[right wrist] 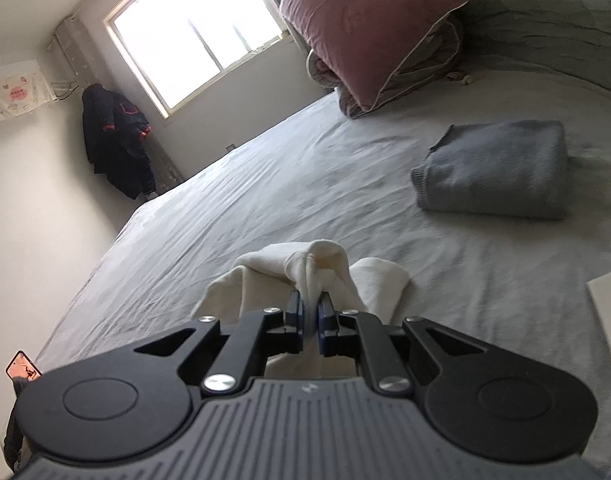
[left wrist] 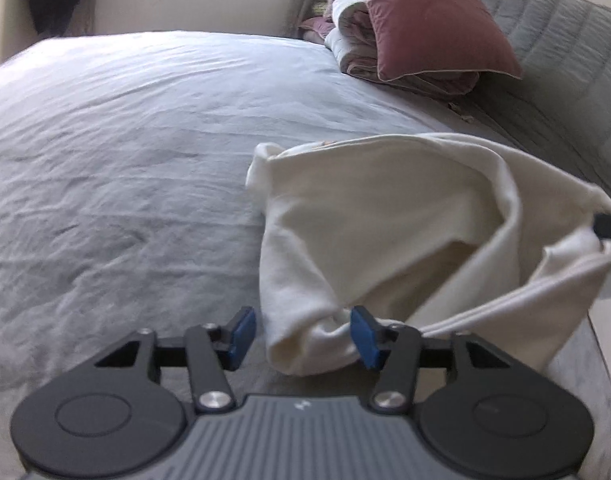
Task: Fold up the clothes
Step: 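Close the right gripper on the T-shirt while the left gripper holds it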
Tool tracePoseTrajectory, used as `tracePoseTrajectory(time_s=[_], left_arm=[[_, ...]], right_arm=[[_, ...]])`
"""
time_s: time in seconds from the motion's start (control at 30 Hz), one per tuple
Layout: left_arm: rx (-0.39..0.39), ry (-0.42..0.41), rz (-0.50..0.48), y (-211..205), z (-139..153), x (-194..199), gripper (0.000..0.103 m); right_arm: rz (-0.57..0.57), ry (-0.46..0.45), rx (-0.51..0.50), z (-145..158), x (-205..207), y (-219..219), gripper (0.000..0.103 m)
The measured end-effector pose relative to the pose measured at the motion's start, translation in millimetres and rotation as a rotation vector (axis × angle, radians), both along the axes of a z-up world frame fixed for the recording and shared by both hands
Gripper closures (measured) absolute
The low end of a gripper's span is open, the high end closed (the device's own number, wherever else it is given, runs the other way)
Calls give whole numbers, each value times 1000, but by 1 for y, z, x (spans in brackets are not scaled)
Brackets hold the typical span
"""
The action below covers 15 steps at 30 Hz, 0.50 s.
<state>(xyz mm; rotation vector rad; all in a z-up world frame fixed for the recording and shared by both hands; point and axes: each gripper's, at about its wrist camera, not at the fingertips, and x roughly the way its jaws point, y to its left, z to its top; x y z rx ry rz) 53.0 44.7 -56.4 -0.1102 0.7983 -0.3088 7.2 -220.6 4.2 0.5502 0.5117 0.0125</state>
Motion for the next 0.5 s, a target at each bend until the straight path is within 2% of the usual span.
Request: tracePoseTrajectory(time_s=[0.03, 0.1, 0.23, 0.33, 0.5], left_arm=[[-6, 5, 1, -2, -1, 1, 78], [-9, -1, 7, -7, -1, 1, 95], [-11, -125, 42, -16, 14, -15, 97], [-42, -229, 43, -15, 35, -33, 97], [-117, -324, 98, 2, 60, -50, 98]], right_arm=[[-4, 2, -1, -1, -2, -3, 93], [-10, 14, -2, -4, -3, -7, 93], [-25, 26, -26, -7, -6, -11, 93], [-46, 23, -42, -7, -7, -15, 93], [-80, 1, -59, -3, -10, -21, 93]])
